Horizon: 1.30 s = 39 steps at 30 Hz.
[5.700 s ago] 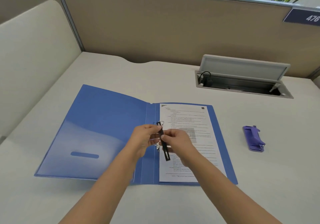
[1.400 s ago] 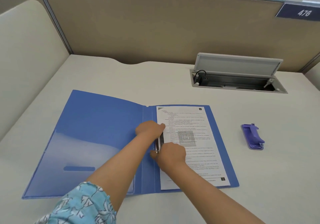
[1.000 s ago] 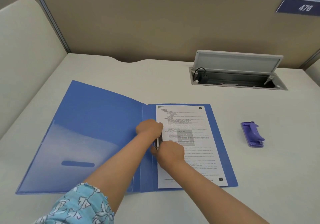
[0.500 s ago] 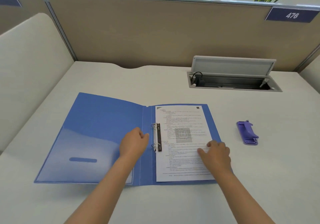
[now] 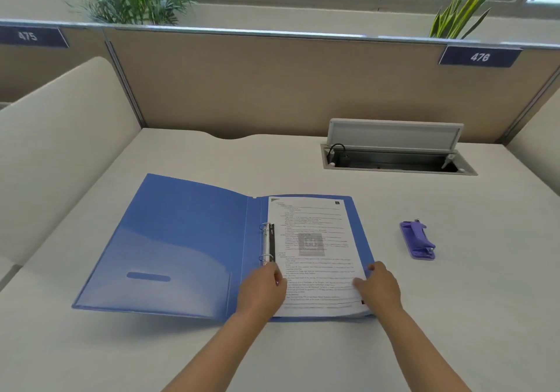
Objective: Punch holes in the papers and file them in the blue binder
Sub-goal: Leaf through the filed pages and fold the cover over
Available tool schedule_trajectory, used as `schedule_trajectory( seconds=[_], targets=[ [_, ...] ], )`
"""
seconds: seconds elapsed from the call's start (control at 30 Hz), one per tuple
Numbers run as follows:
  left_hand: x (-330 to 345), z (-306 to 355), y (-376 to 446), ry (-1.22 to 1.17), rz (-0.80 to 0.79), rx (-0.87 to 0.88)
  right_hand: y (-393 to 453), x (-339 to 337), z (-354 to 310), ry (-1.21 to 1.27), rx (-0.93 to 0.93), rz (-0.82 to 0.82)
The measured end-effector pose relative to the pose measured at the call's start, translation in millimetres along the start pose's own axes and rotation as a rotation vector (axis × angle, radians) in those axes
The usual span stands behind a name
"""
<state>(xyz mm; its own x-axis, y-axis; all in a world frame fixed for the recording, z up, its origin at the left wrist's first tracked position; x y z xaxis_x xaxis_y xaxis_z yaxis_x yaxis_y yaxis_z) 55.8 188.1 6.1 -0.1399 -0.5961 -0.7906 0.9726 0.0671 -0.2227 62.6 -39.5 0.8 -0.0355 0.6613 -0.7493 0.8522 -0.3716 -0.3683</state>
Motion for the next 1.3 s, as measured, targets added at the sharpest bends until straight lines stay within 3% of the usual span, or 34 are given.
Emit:
schedule_trajectory(
  seconds=[0.27, 0.53, 0.8, 1.07, 1.3],
  targets=[
    [9, 15, -2, -0.127, -0.113, 0.0, -3, -18, -4, 0.102, -0.036, 0.1],
    [10, 38, 2, -0.303, -0.226, -0.018, -12, -27, -16, -0.025, -0.102, 0.184],
    [1, 49, 5, -0.68, -0.375, -0.119, -43, -27, -49, -0.257, -0.148, 0.339],
    [-20, 39, 18, -1.022, -0.381, -0.147, -82, 22, -99, -0.011, -0.3, 0.112],
    [-15, 28, 13, -1.276, -0.467, -0.307, -77, 27, -90, 0.258, -0.24, -0.009]
  ],
)
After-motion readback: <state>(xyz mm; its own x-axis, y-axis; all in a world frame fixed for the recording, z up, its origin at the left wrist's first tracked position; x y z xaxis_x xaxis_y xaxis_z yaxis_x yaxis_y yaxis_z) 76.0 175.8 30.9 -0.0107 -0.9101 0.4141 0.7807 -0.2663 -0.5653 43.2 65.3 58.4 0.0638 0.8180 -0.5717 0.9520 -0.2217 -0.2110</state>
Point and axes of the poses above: each hand's wrist, its own y-axis towards the middle knuckle, its own x-axis out of the palm, z = x × y, the point moved 4 cm from there along y, towards the middle knuckle, and after that the axes turned 1 degree about -x, right-handed, at the moved point
